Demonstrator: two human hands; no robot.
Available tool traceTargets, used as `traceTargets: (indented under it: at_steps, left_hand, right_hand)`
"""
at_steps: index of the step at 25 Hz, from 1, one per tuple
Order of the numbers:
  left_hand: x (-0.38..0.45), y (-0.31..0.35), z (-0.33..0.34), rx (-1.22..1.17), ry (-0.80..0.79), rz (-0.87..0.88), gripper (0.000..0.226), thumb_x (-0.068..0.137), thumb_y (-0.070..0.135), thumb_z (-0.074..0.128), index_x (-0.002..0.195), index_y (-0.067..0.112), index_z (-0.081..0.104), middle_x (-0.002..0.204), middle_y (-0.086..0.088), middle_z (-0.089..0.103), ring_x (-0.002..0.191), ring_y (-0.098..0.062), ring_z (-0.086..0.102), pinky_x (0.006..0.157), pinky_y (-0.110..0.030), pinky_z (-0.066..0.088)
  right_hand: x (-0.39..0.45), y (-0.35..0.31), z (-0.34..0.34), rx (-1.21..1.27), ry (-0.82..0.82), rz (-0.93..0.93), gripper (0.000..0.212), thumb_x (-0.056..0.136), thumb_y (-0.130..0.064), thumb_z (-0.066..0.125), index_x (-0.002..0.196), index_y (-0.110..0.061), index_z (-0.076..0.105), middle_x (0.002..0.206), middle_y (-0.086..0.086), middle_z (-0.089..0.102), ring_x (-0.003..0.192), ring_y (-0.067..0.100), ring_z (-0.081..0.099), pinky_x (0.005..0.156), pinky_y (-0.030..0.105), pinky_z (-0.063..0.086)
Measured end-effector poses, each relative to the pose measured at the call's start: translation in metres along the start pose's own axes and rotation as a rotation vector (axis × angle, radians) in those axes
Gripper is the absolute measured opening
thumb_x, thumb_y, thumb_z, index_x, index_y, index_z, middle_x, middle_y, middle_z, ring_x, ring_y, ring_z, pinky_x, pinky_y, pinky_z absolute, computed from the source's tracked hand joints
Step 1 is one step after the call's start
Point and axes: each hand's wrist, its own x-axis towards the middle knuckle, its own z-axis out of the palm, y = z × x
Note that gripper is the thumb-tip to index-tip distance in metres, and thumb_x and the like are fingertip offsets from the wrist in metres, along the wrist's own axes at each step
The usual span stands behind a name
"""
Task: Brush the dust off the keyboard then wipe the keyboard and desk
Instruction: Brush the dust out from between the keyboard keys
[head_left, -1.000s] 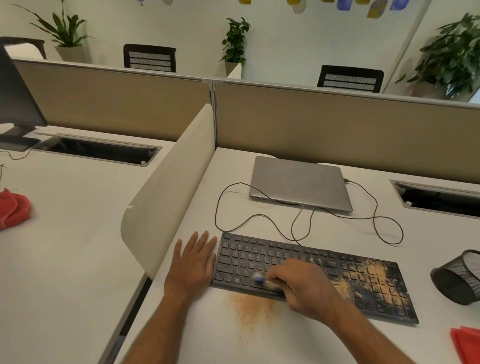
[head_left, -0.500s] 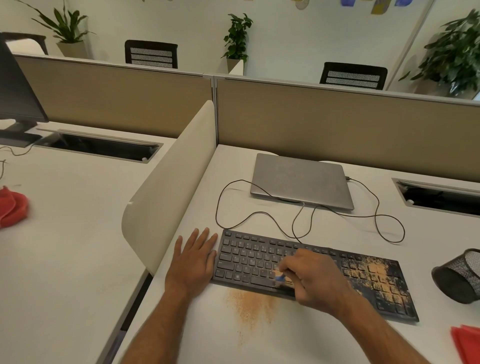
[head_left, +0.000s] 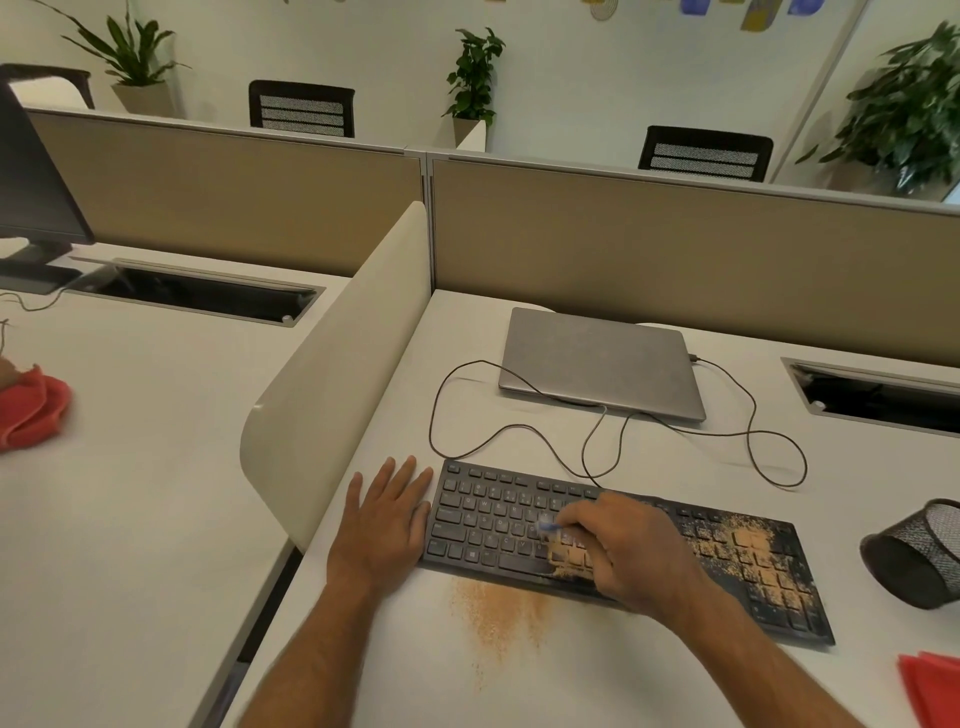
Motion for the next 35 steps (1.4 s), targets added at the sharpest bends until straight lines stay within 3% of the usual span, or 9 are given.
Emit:
traceTargets:
  at_steps: [6,10,14,18,20,23,27,31,35]
  left_hand:
    - [0.001,0.001,0.000,-0.008,0.001,-0.001,0.070,0.093,0.055,-0.003,0.158,0.038,0.018,0.166,0.014,0.009,0.152,-0.006,-0.007,0.124,-0.041,-0.011]
    - [0.000,0.001,0.000,0.004,-0.004,-0.003,0.069,0.094,0.054,-0.003,0.158,0.039,0.017,0.166,0.015,0.008,0.152,-0.006,-0.008,0.124,-0.041,-0.011]
    - [-0.001,0.000,0.000,-0.001,-0.002,-0.003,0.069,0.094,0.054,-0.003,0.158,0.039,0.017,0.166,0.015,0.008,0.152,-0.005,-0.008,0.124,-0.041,-0.010]
    - [0.000,0.001,-0.001,0.002,-0.003,-0.002,0.070,0.093,0.055,-0.004,0.158,0.039,0.017,0.166,0.015,0.007,0.152,-0.005,-0.008,0.124,-0.041,-0.011]
    - [-0.001,0.001,-0.001,-0.003,-0.004,0.000,0.070,0.093,0.055,-0.004,0.158,0.039,0.017,0.166,0.015,0.007,0.152,-0.006,-0.008,0.124,-0.041,-0.011]
    - [0.000,0.001,0.000,-0.007,-0.001,0.000,0.070,0.093,0.056,-0.003,0.158,0.039,0.018,0.166,0.015,0.009,0.152,-0.006,-0.007,0.124,-0.041,-0.010]
    - [0.000,0.001,0.000,-0.002,0.001,-0.004,0.070,0.093,0.056,-0.003,0.157,0.040,0.018,0.166,0.015,0.009,0.152,-0.006,-0.007,0.124,-0.041,-0.010]
    - [0.000,0.001,-0.001,-0.001,-0.009,-0.007,0.071,0.093,0.056,-0.004,0.158,0.039,0.017,0.166,0.015,0.006,0.152,-0.005,-0.010,0.124,-0.042,-0.011]
    - [0.000,0.002,-0.001,0.027,-0.014,-0.006,0.071,0.092,0.056,-0.006,0.158,0.039,0.015,0.166,0.015,0.005,0.152,-0.005,-0.010,0.123,-0.041,-0.013]
  right_hand:
    - [0.000,0.004,0.001,0.047,0.026,0.034,0.014,0.085,-0.029,0.053,0.094,-0.031,0.064,0.074,-0.014,0.061,0.064,0.005,0.051,0.050,0.025,0.048]
    - [-0.003,0.000,0.001,0.009,-0.029,-0.022,0.014,0.078,-0.024,0.061,0.090,-0.032,0.063,0.071,-0.015,0.061,0.062,0.002,0.050,0.047,0.021,0.045]
    - [-0.001,0.002,0.000,0.047,0.011,-0.010,0.013,0.086,-0.029,0.054,0.095,-0.031,0.063,0.073,-0.014,0.061,0.064,0.004,0.051,0.049,0.021,0.046]
    - [-0.001,-0.001,-0.001,-0.067,-0.072,-0.009,0.019,0.074,-0.021,0.071,0.086,-0.032,0.060,0.068,-0.014,0.057,0.061,0.004,0.047,0.044,0.021,0.044]
    - [0.002,-0.001,-0.004,-0.050,-0.017,0.014,0.009,0.079,-0.023,0.064,0.086,-0.028,0.063,0.067,-0.013,0.057,0.060,0.005,0.046,0.044,0.022,0.043]
    - [0.009,-0.012,0.003,0.054,0.004,-0.003,0.022,0.091,-0.034,0.044,0.101,-0.030,0.063,0.077,-0.013,0.063,0.067,0.004,0.052,0.052,0.021,0.046]
    - [0.017,-0.023,0.023,0.072,-0.084,-0.009,0.024,0.095,-0.040,0.038,0.107,-0.036,0.058,0.079,-0.014,0.062,0.069,0.004,0.051,0.054,0.026,0.049]
    - [0.016,-0.020,0.009,-0.050,-0.147,0.076,0.020,0.081,-0.020,0.061,0.097,-0.033,0.060,0.074,-0.011,0.053,0.068,0.008,0.045,0.054,0.028,0.045]
    - [0.014,-0.008,-0.025,-0.124,-0.288,0.173,0.015,0.088,-0.028,0.054,0.102,-0.033,0.057,0.085,-0.010,0.056,0.077,0.010,0.049,0.065,0.026,0.042]
